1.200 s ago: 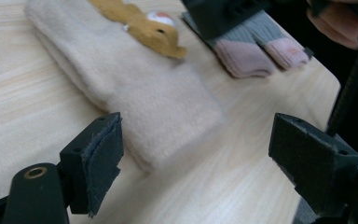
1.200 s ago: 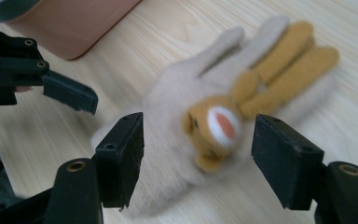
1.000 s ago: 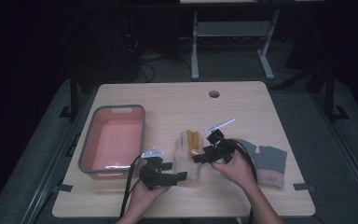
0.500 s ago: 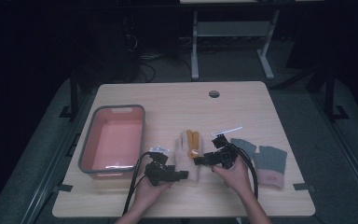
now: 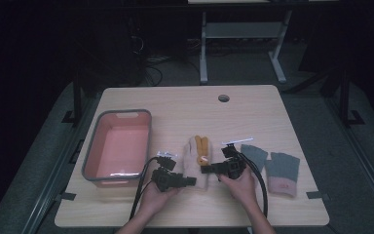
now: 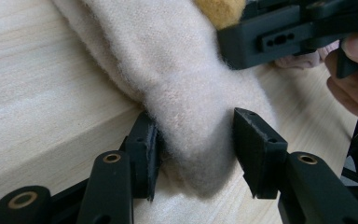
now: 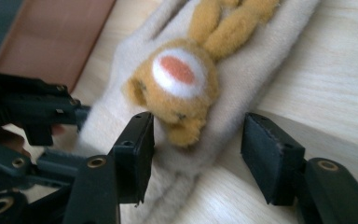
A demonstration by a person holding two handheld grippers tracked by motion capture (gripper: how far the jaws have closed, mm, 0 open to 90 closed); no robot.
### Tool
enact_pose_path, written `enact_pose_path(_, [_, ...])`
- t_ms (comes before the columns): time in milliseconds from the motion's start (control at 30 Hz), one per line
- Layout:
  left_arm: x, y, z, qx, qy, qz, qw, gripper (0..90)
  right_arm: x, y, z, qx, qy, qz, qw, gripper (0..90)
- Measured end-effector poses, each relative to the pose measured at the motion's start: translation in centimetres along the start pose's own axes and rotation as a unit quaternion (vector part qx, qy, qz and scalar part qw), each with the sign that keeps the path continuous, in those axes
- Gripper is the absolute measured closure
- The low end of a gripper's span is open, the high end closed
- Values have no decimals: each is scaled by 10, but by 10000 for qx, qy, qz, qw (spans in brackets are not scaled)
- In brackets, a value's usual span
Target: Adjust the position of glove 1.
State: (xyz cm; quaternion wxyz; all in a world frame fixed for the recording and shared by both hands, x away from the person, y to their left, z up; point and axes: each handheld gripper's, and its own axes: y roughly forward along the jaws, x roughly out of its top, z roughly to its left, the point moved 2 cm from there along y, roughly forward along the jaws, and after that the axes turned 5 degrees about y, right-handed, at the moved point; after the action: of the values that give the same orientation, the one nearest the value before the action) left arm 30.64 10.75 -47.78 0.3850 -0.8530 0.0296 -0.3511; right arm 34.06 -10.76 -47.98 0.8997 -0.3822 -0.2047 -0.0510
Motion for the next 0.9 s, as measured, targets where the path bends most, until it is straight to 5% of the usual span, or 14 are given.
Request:
enact_pose_path(300, [5,3,1,-154,-117,131,9997,572,-4,10,3,143,330,-193,9992,602])
enact_pose_path(400, [5,4,3,-216,-209,127,9995,571,-5,12,3,206,206,-185,9994,662])
enact_pose_path(633, [6,5,4,-281,-365,68,9989,598,-4,14,0,274,321,-182,9989,782])
enact_pose_path(900, [6,5,7,-452,-489,-47,9978,627,-3,11,1,301,292,-193,9989,815])
